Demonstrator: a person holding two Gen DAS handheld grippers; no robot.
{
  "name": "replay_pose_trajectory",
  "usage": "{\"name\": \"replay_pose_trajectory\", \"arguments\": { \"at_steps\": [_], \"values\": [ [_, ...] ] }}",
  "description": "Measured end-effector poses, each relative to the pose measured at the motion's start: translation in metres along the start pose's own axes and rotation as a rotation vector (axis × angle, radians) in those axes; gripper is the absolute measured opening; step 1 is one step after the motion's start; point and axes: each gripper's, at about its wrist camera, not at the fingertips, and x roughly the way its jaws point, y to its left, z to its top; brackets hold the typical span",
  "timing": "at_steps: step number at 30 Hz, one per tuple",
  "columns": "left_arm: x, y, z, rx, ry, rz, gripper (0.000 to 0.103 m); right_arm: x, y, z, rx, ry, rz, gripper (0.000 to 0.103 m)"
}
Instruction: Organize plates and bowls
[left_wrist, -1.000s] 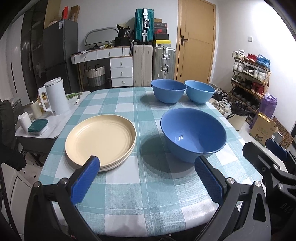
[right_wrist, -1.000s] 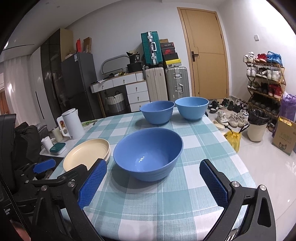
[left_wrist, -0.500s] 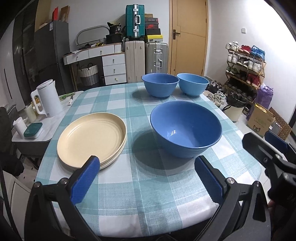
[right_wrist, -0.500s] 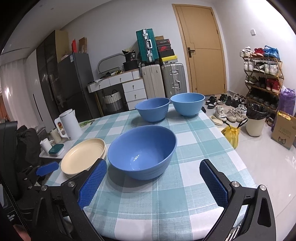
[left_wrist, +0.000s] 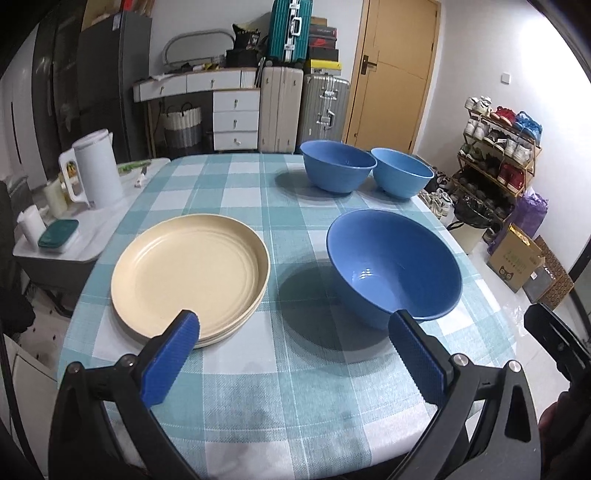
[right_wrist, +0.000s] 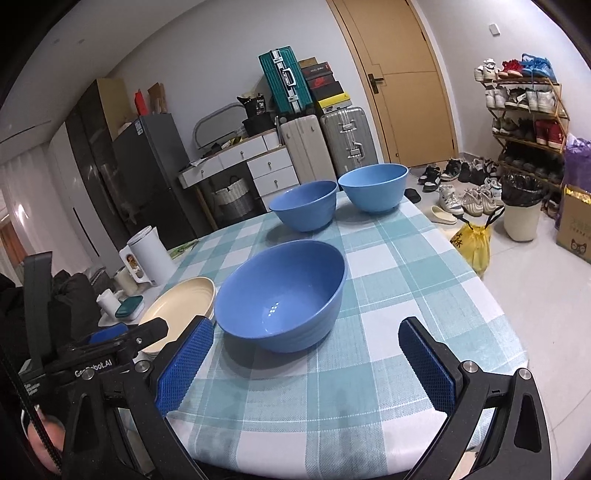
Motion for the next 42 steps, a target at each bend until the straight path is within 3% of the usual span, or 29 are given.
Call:
{"name": "replay_pose_trajectory", "arguments": {
  "at_steps": [11, 16, 26, 33, 38, 42],
  "values": [
    [0.036, 0.001, 0.013, -0.007, 0.086, -0.042, 0.103, 0.041, -0.015, 0.003, 0.020, 0.036, 0.057, 0.102],
    [0.041, -0.001, 0.020, -0.002, 0.083, -0.061, 0.103, 0.051, -0.017, 0.010, 0.016, 0.012, 0.088, 0.102],
    [0.074, -0.009, 0.034, -0.020, 0.148, -0.111, 0.103, 0.096, -0.028, 0.027, 0.060, 0.087, 0.032, 0.102],
    [0.097, -0.023, 0.040, -0.050, 0.175, -0.147, 0.103, 0.140, -0.063, 0.043, 0.238, 0.199, 0.031, 0.092],
    [0.115, -0.020, 0.044, -0.108, 0.201, -0.130, 0.103, 0.167, -0.075, 0.038, 0.318, 0.283, 0.064, 0.073],
    [0.125, -0.024, 0.041, -0.108, 0.217, -0.127, 0.101, 0.181, -0.079, 0.032, 0.362, 0.331, 0.083, 0.052]
  ]
}}
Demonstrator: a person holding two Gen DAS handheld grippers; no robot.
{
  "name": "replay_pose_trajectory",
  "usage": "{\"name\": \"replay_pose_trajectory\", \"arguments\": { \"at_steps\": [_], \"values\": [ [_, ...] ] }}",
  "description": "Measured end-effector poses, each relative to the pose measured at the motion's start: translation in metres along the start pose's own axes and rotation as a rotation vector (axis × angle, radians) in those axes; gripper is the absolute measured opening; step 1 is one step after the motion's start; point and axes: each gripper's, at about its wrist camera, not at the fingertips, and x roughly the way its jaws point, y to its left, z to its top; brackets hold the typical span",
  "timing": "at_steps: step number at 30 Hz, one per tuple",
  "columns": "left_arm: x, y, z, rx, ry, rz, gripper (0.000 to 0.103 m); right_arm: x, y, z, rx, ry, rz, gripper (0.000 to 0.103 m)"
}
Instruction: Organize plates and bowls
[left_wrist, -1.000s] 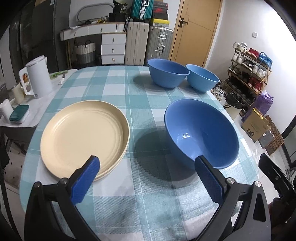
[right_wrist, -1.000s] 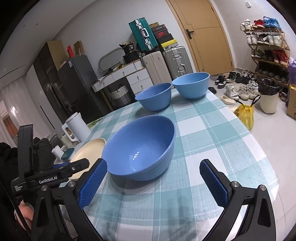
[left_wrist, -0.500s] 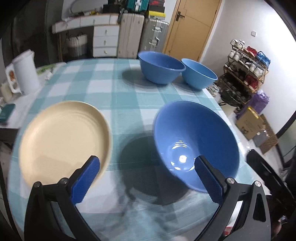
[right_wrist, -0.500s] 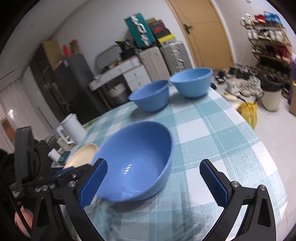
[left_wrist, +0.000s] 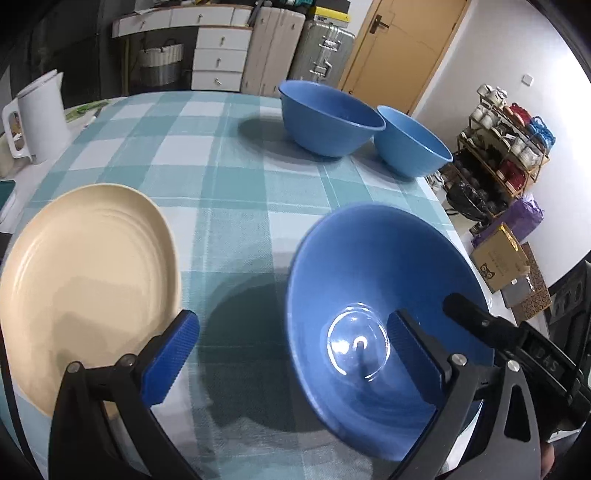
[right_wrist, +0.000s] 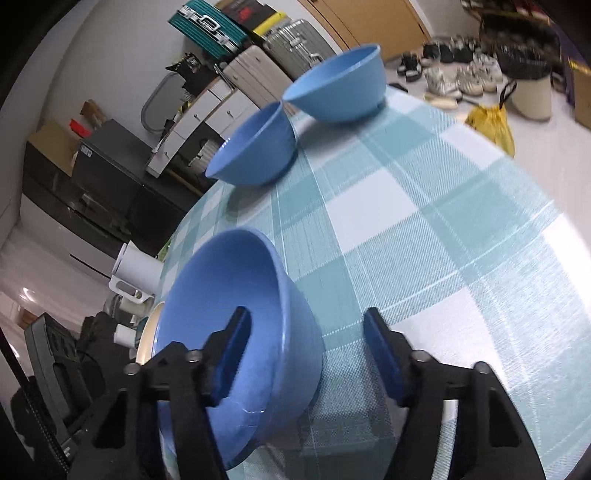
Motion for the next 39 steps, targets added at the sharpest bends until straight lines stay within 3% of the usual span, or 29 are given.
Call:
{"name": "replay_pose_trajectory", "arguments": {
  "at_steps": [3, 4, 5, 8, 11, 16, 26, 33, 35, 37, 39],
  "values": [
    [0.005, -0.003, -0.001, 0.008, 0.003, -0.007, 0.093, 0.003, -0.002, -0.001, 0.015, 0.029, 0.003, 0.042],
    [0.006, -0.002, -0.001, -0.004, -0.003, -0.006, 0.077, 0.004, -0.003, -0.001, 0.018, 0.036, 0.002, 0.035],
    [0.009, -0.001, -0.001, -0.020, 0.009, 0.000, 0.068, 0.004, -0.003, -0.001, 0.022, 0.041, 0.007, 0.033],
    [0.018, -0.002, -0.002, -0.028, 0.060, -0.030, 0.050, 0.003, -0.003, -0.002, 0.024, 0.044, 0.018, 0.030],
    [0.021, -0.008, -0.006, -0.007, 0.078, -0.047, 0.045, 0.000, -0.003, -0.005, 0.030, 0.045, 0.018, 0.028],
    [0.023, -0.025, -0.016, 0.035, 0.107, -0.068, 0.040, -0.007, -0.005, -0.008, 0.033, 0.038, -0.003, 0.025],
    [0.024, -0.055, -0.033, 0.099, 0.146, -0.097, 0.040, -0.034, -0.025, -0.011, 0.074, 0.020, -0.046, 0.025],
    [0.022, -0.059, -0.036, 0.101, 0.130, -0.108, 0.044, -0.043, -0.038, -0.015, 0.119, 0.011, -0.012, 0.026],
    [0.020, -0.056, -0.034, 0.096, 0.110, -0.071, 0.056, -0.046, -0.033, -0.016, 0.090, -0.009, -0.023, 0.032],
    [0.016, -0.051, -0.032, 0.089, 0.080, -0.039, 0.063, -0.049, -0.027, -0.016, 0.056, -0.011, 0.005, 0.073],
    [0.010, -0.046, -0.029, 0.082, 0.055, -0.004, 0.063, -0.060, -0.024, -0.017, 0.043, -0.078, 0.014, 0.081]
  ]
}}
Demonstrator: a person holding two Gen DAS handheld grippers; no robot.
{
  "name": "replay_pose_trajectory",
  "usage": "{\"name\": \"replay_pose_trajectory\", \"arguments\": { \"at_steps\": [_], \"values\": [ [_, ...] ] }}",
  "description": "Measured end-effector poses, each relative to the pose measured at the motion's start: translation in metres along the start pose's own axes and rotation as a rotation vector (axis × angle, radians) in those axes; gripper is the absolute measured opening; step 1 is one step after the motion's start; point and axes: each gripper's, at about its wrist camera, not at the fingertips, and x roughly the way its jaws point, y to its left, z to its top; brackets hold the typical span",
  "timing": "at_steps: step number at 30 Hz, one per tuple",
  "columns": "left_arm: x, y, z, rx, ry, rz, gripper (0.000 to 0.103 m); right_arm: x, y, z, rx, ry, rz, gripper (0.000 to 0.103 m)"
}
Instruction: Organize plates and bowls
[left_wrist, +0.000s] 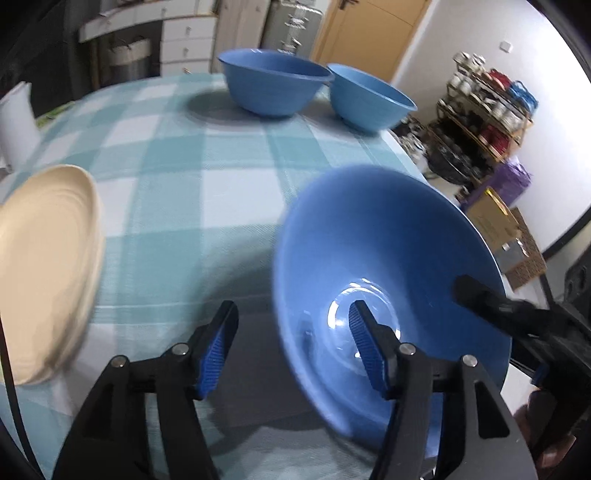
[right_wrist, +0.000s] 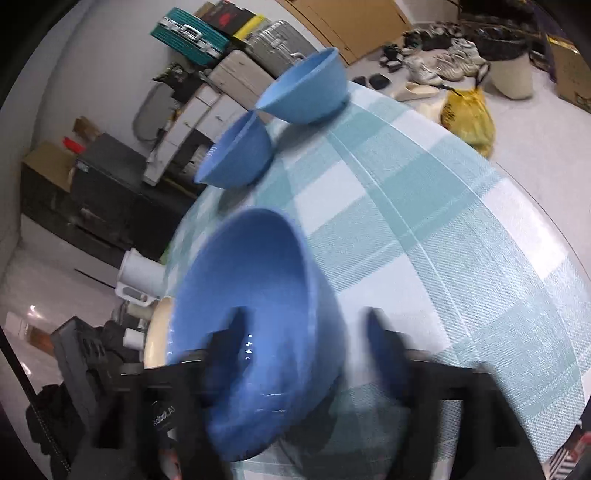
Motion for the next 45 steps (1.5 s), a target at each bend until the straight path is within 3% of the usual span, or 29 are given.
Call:
{"name": "replay_pose_trajectory", "arguments": {
  "at_steps": [2, 5, 8, 12, 15, 17, 22, 26, 28, 34, 38, 40, 42, 45],
  "values": [
    [-0.007, 0.006, 0.002, -0.007, -0.028, 0.059, 0.066, -0.009, 0.005, 0.001, -0.036, -0.035, -0.024, 0.083],
    [-0.017, 0.016, 0.002, -0.030, -0.063, 0.074, 0.078, -0.019, 0.004, 0.002, -0.040, -0.062, -0.045, 0.084],
    [-0.031, 0.022, 0.002, -0.042, -0.117, 0.087, 0.078, -0.028, 0.001, 0.000, -0.013, -0.072, -0.009, 0.084],
    [-0.054, 0.027, 0.005, -0.054, -0.188, 0.099, 0.083, -0.047, 0.015, -0.004, -0.073, -0.140, -0.003, 0.084],
    [-0.070, 0.029, 0.009, -0.053, -0.227, 0.091, 0.085, -0.065, 0.034, -0.006, -0.136, -0.196, -0.004, 0.085],
    [-0.077, 0.028, 0.013, -0.027, -0.229, 0.082, 0.097, -0.078, 0.049, -0.007, -0.159, -0.195, 0.030, 0.090],
    [-0.112, 0.028, 0.019, -0.003, -0.336, 0.076, 0.103, -0.116, 0.103, -0.009, -0.277, -0.230, 0.105, 0.098],
    [-0.138, 0.028, 0.029, 0.028, -0.414, 0.177, 0.103, -0.145, 0.157, -0.007, -0.459, -0.269, 0.112, 0.099],
    [-0.151, 0.028, 0.036, 0.040, -0.451, 0.207, 0.103, -0.151, 0.173, 0.001, -0.477, -0.248, 0.134, 0.101],
    [-0.180, 0.030, 0.071, 0.073, -0.443, 0.147, 0.103, -0.154, 0.204, 0.056, -0.371, -0.096, 0.224, 0.101],
    [-0.199, 0.032, 0.112, 0.113, -0.449, 0.123, 0.103, -0.144, 0.222, 0.104, -0.313, -0.067, 0.190, 0.101],
    [-0.192, 0.029, 0.139, 0.152, -0.465, 0.198, 0.103, -0.122, 0.229, 0.127, -0.277, -0.042, 0.141, 0.101],
    [-0.167, 0.027, 0.171, 0.208, -0.459, 0.324, 0.103, -0.085, 0.231, 0.150, -0.236, 0.009, 0.042, 0.101],
    [-0.112, 0.036, 0.212, 0.212, -0.309, 0.356, 0.103, -0.028, 0.230, 0.180, -0.219, 0.098, -0.051, 0.101]
  ]
}}
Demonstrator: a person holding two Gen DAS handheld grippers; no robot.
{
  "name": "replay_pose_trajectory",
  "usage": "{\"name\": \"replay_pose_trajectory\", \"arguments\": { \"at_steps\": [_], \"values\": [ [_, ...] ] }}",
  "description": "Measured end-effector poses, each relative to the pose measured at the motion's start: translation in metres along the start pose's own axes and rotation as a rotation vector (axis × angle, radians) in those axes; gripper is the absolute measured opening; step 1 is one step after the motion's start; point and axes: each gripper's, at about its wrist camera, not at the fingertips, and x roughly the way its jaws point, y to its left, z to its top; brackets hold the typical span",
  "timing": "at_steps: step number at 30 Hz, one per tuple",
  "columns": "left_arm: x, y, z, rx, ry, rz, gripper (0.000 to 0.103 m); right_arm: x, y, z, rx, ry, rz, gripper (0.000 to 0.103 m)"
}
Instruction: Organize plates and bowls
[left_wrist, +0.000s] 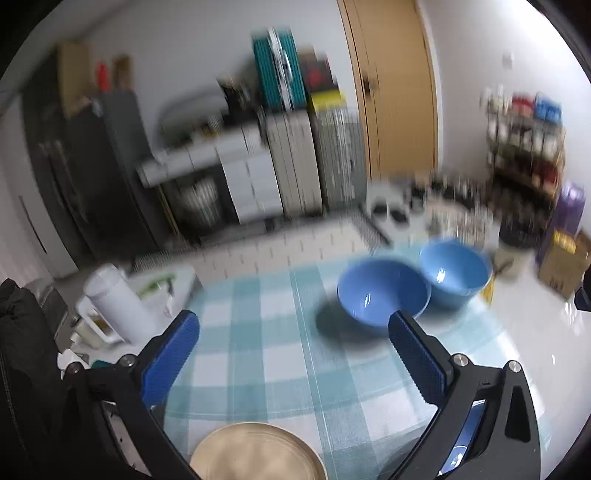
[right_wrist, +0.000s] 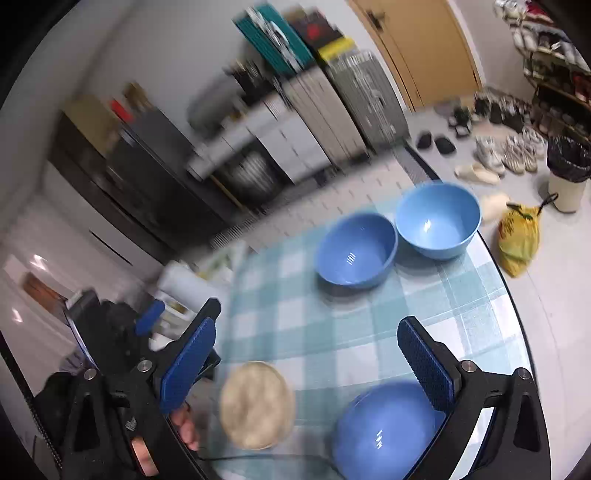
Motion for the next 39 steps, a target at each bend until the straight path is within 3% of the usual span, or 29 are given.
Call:
{"name": "replay_pose_trajectory", "arguments": {
  "at_steps": [4, 8, 10, 13, 16, 20, 23, 28, 30, 31, 32, 33, 37, 39],
  "values": [
    [0.084, -0.003, 0.006, -0.066, 0.227, -0.058, 0.103, 0.083, -0.031, 0.031, 0.118, 0.166, -0.039, 0.100],
    [0.142, -0.010, 0.003, -0.126, 0.333, -0.103, 0.103, 0.141, -0.062, 0.046, 0.236, 0.257, -0.052, 0.092],
    [0.162, -0.013, 0.004, -0.145, 0.364, -0.122, 0.103, 0.166, -0.071, 0.054, 0.244, 0.282, -0.064, 0.085],
    [0.188, -0.020, 0.004, -0.136, 0.395, -0.134, 0.103, 0.195, -0.084, 0.059, 0.264, 0.311, -0.073, 0.084],
    [0.209, -0.024, 0.007, -0.156, 0.407, -0.208, 0.103, 0.219, -0.092, 0.061, 0.280, 0.337, -0.065, 0.081],
    [0.231, -0.030, 0.011, -0.146, 0.433, -0.210, 0.102, 0.246, -0.099, 0.062, 0.292, 0.341, -0.067, 0.071],
    [0.248, -0.032, 0.012, -0.188, 0.471, -0.262, 0.100, 0.260, -0.112, 0.063, 0.349, 0.347, -0.020, 0.065],
    [0.262, -0.040, 0.011, -0.166, 0.508, -0.268, 0.098, 0.269, -0.119, 0.064, 0.360, 0.338, -0.010, 0.064],
    [0.268, -0.037, 0.009, -0.212, 0.539, -0.310, 0.089, 0.273, -0.119, 0.064, 0.362, 0.337, -0.002, 0.064],
    [0.273, -0.035, 0.007, -0.254, 0.558, -0.370, 0.069, 0.274, -0.119, 0.065, 0.360, 0.332, 0.008, 0.064],
    [0.277, -0.035, 0.006, -0.265, 0.586, -0.401, 0.056, 0.275, -0.119, 0.065, 0.358, 0.328, 0.011, 0.064],
    [0.282, -0.037, 0.005, -0.257, 0.617, -0.399, 0.056, 0.275, -0.120, 0.066, 0.355, 0.318, 0.006, 0.064],
    [0.286, -0.041, 0.002, -0.229, 0.616, -0.361, 0.052, 0.278, -0.126, 0.066, 0.347, 0.306, -0.040, 0.053],
    [0.289, -0.042, -0.001, -0.238, 0.637, -0.383, 0.038, 0.281, -0.128, 0.065, 0.339, 0.314, -0.067, 0.046]
  ]
}}
